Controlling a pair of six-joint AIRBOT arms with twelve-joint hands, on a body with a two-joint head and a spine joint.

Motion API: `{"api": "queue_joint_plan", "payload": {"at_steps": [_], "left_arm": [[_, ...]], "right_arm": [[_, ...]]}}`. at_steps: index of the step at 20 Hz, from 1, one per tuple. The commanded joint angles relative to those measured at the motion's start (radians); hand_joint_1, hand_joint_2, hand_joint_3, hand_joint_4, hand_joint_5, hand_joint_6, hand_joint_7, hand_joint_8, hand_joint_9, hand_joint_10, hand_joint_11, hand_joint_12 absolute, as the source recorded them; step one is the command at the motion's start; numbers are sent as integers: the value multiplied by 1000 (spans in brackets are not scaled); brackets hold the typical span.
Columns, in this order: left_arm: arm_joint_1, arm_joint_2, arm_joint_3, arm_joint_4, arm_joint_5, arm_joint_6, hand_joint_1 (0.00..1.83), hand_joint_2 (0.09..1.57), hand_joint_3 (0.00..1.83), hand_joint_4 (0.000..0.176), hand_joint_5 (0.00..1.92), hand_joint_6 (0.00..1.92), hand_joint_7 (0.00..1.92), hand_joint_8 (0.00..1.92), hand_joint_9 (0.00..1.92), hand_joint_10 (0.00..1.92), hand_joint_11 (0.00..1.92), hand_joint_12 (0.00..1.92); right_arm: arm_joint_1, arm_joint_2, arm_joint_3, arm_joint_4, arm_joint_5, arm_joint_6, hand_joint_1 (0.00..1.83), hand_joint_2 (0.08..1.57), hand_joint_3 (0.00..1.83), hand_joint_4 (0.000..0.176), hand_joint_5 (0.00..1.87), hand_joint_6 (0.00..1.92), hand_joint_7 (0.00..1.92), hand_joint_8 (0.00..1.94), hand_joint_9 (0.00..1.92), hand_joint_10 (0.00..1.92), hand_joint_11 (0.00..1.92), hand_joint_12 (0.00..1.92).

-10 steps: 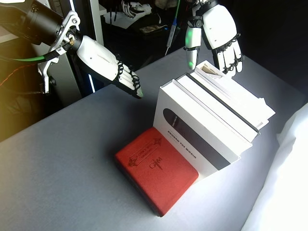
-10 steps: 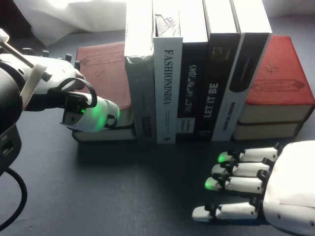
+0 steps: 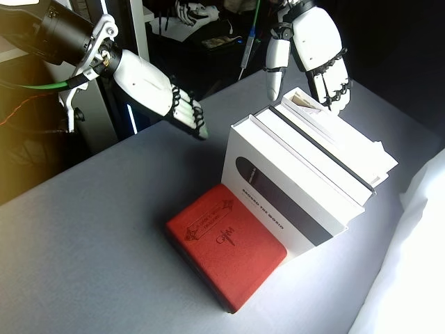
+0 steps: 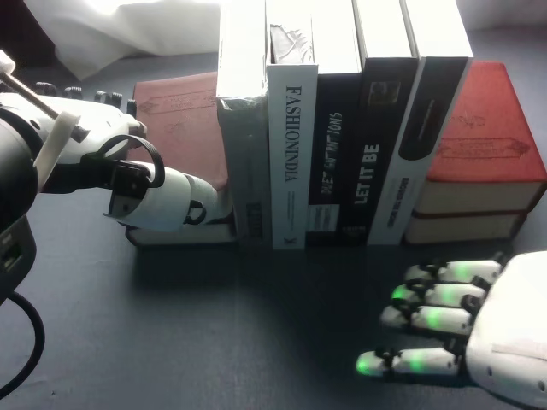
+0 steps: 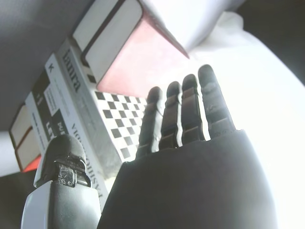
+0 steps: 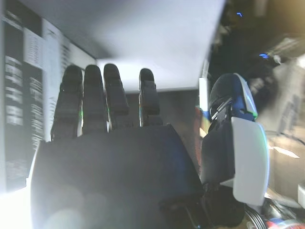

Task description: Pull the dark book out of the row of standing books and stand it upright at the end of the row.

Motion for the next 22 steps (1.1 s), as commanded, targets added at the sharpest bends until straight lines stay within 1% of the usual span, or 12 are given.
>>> {"api": "queue_joint_plan", "payload": {"at_steps": [1, 2, 4, 5, 6, 9, 13, 15, 18, 22], "left_arm": [[-12, 9, 0, 94, 4, 7, 0, 1192, 7, 0, 110, 2, 59, 4, 33, 4, 9, 103], [-11, 10, 0, 95, 4, 8, 0, 1189, 5, 0, 112, 2, 63, 5, 36, 5, 11, 104], [-11, 10, 0, 95, 3, 9, 0, 1189, 4, 0, 129, 10, 74, 8, 43, 7, 18, 109], [-11, 10, 0, 95, 3, 9, 0, 1182, 0, 0, 128, 8, 76, 8, 43, 6, 12, 108], [-11, 10, 0, 93, 3, 8, 0, 1181, 0, 0, 114, 2, 67, 3, 37, 3, 5, 106], [-12, 10, 0, 89, 3, 6, 0, 1190, 4, 0, 109, 0, 56, 0, 28, 1, 6, 107], [-12, 13, 0, 90, -5, 18, 0, 1182, 0, 0, 107, 2, 62, 3, 33, 3, 5, 110], [-13, 13, 0, 87, -5, 17, 0, 1180, 0, 0, 95, 7, 48, 6, 20, 5, 11, 71], [-13, 13, 0, 88, -5, 16, 0, 1184, 1, 0, 126, 16, 75, 13, 44, 11, 34, 80], [-13, 13, 0, 89, -5, 18, 0, 1181, 0, 0, 94, 1, 44, 2, 19, 1, 8, 72]], "right_arm": [[7, 10, -28, -133, -81, 104, 0, 1091, 10, 0, 10, 1, 0, 0, 0, 0, 0, 0], [1, 10, -58, -282, -178, 231, 0, 1086, 7, 0, 35, 11, 23, 10, 0, 0, 0, 0], [0, 10, -108, -418, -339, 389, 0, 1091, 9, 0, 57, 19, 45, 16, 0, 0, 0, 0], [-2, 10, -123, -464, -382, 432, 0, 1092, 9, 0, 44, 12, 32, 10, 0, 0, 0, 0], [-8, 10, -142, -536, -437, 506, 0, 1088, 7, 0, 50, 14, 38, 11, 0, 0, 0, 0], [-21, 10, -166, -669, -535, 660, 0, 1096, 9, 0, 52, 13, 40, 10, 0, 0, 0, 0], [-29, 9, -180, -808, -642, 820, 0, 1100, 9, 0, 51, 10, 35, 6, 0, 0, 0, 0], [-31, -7, -179, -871, -713, 860, 0, 1100, 7, 0, 52, 10, 40, 7, 0, 0, 0, 0], [-33, -14, -179, -943, -734, 923, 0, 1095, 4, 0, 45, 5, 21, 0, 0, 0, 0, 0], [-38, -13, -180, -1052, -767, 1009, 0, 1116, 11, 0, 26, 6, 12, 4, 0, 0, 0, 0]]}}
